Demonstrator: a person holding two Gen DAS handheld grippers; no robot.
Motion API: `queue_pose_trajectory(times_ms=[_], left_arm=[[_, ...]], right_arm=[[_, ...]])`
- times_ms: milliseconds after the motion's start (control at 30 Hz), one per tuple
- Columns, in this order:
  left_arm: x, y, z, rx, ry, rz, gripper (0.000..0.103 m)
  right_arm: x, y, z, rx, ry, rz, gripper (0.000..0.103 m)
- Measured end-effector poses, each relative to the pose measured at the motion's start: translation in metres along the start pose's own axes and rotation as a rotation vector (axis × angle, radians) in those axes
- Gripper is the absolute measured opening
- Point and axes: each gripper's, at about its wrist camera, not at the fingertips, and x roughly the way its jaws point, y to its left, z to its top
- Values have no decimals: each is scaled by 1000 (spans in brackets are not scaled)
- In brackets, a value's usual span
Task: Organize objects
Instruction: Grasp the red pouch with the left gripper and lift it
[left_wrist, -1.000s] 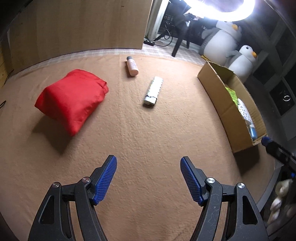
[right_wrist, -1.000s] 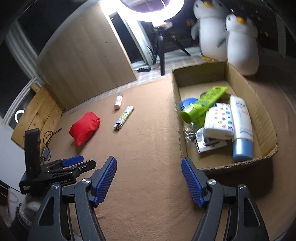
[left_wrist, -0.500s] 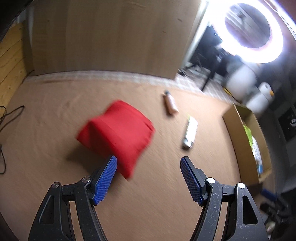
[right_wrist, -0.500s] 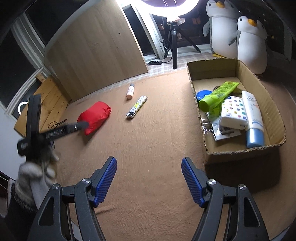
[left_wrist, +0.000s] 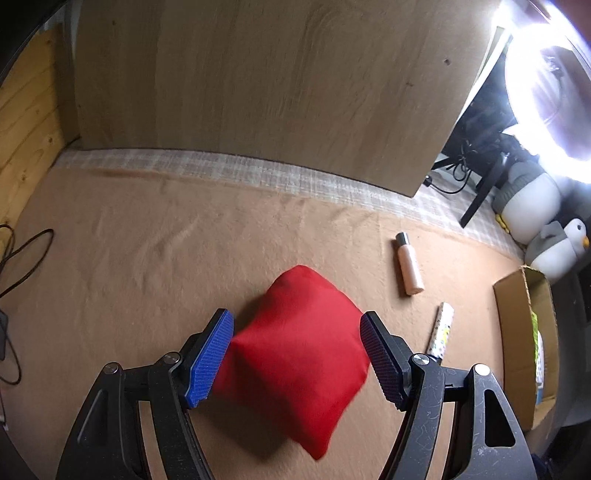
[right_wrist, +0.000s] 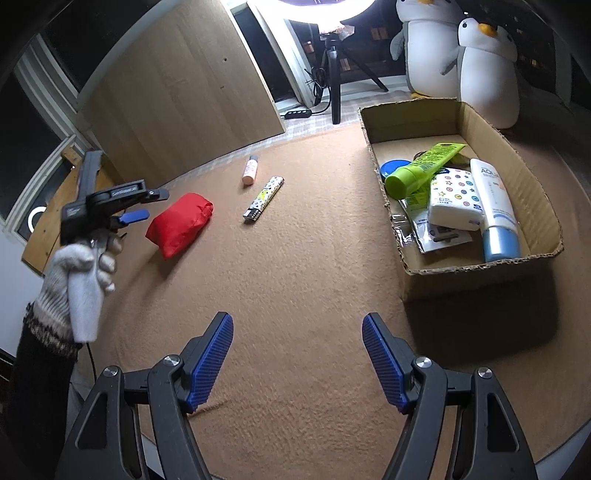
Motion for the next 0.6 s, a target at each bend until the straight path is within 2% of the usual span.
queue_pose_trajectory(times_ms=[133, 233, 333, 600], left_arm=[[21, 6, 4, 0, 44, 24, 74], [33, 9, -2, -3, 75, -7, 73], [37, 11, -10, -21, 70, -46, 70], [31, 3, -37, 16, 67, -61, 68]], right_arm=[[-4, 0, -2, 1, -2, 0, 69], [-5, -2, -3, 6, -1, 0, 69], [-7, -4, -4, 8, 0, -3, 69], [-6, -6, -3, 11, 1, 0, 69]])
